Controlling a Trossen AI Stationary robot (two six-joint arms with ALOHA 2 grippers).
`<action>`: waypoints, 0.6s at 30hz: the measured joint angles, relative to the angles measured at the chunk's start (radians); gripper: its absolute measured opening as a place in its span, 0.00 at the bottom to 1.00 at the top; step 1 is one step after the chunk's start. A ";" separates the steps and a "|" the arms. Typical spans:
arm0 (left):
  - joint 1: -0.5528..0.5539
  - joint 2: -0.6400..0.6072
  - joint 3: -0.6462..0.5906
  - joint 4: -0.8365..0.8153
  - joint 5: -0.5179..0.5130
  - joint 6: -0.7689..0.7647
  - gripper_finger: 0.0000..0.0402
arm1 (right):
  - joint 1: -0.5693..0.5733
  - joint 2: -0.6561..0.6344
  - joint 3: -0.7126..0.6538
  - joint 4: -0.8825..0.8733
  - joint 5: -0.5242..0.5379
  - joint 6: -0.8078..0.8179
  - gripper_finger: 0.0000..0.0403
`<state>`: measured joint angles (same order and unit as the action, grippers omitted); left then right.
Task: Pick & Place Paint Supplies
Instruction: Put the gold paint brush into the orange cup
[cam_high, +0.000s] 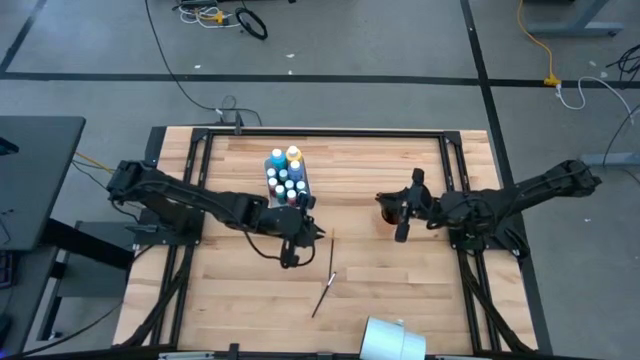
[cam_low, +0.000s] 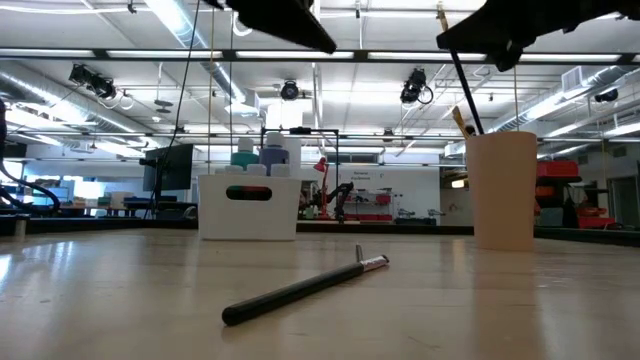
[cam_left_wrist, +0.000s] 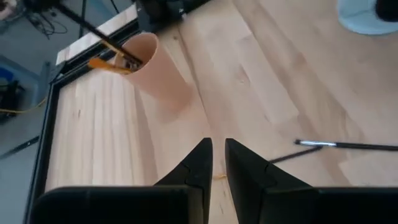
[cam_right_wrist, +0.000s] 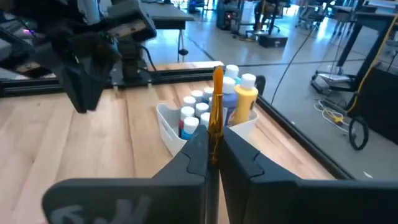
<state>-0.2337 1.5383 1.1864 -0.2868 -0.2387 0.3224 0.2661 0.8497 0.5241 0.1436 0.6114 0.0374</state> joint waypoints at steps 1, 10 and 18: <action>0.003 0.000 -0.019 0.020 0.001 -0.003 0.13 | 0.000 0.001 -0.004 0.004 0.000 0.005 0.05; 0.005 0.001 -0.173 0.231 0.017 -0.058 0.13 | -0.003 0.001 -0.088 -0.002 -0.059 0.006 0.09; 0.005 0.001 -0.273 0.316 0.071 -0.239 0.13 | -0.004 0.002 -0.146 -0.007 -0.101 0.038 0.13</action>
<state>-0.2290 1.5394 0.9129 0.0296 -0.1672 0.0836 0.2619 0.8513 0.3781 0.1369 0.5107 0.0759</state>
